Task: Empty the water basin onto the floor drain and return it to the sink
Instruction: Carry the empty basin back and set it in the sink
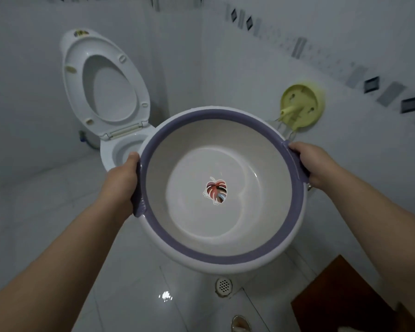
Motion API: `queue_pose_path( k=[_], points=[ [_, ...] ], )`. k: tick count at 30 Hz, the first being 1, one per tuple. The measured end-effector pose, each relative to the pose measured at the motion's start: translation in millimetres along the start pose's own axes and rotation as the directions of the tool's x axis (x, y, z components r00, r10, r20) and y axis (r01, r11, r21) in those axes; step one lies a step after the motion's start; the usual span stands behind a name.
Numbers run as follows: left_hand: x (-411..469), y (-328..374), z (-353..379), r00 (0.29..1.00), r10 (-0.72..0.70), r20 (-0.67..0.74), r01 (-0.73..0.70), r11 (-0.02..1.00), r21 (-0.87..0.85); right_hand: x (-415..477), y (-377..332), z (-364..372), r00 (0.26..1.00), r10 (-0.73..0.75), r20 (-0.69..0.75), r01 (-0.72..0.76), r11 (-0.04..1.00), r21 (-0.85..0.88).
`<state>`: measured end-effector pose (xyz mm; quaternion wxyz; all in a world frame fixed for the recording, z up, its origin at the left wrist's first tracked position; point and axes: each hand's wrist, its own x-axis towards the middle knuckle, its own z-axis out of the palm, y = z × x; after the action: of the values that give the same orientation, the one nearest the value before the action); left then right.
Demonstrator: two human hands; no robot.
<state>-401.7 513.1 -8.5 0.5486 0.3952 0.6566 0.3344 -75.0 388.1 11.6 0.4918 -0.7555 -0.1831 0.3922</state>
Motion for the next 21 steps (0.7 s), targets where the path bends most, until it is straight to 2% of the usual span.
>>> queue_pose_path(
  k=[5, 13, 15, 21],
  points=[
    [-35.8, 35.9, 1.2, 0.982, 0.119, 0.149, -0.110, 0.992, -0.063, -52.3, -17.9, -40.7, 0.989, -0.129, -0.072, 0.130, 0.991, 0.011],
    [-95.7, 77.8, 52.2, 0.899, 0.233, 0.371, -0.214, 0.972, -0.093, -132.4, -6.7, -126.1, 0.924, -0.133, -0.358, 0.166, 0.984, 0.061],
    [-121.9, 83.5, 78.7, 0.848, 0.242, 0.471, -0.229, 0.970, -0.087, -162.8, 4.7, -158.0, 0.875, -0.124, -0.467, 0.184, 0.979, 0.084],
    [-189.5, 79.9, 139.8, 0.707, 0.236, 0.666, -0.245, 0.966, -0.083, -236.5, 43.2, -226.2, 0.769, -0.072, -0.635, 0.196, 0.972, 0.127]
  ],
)
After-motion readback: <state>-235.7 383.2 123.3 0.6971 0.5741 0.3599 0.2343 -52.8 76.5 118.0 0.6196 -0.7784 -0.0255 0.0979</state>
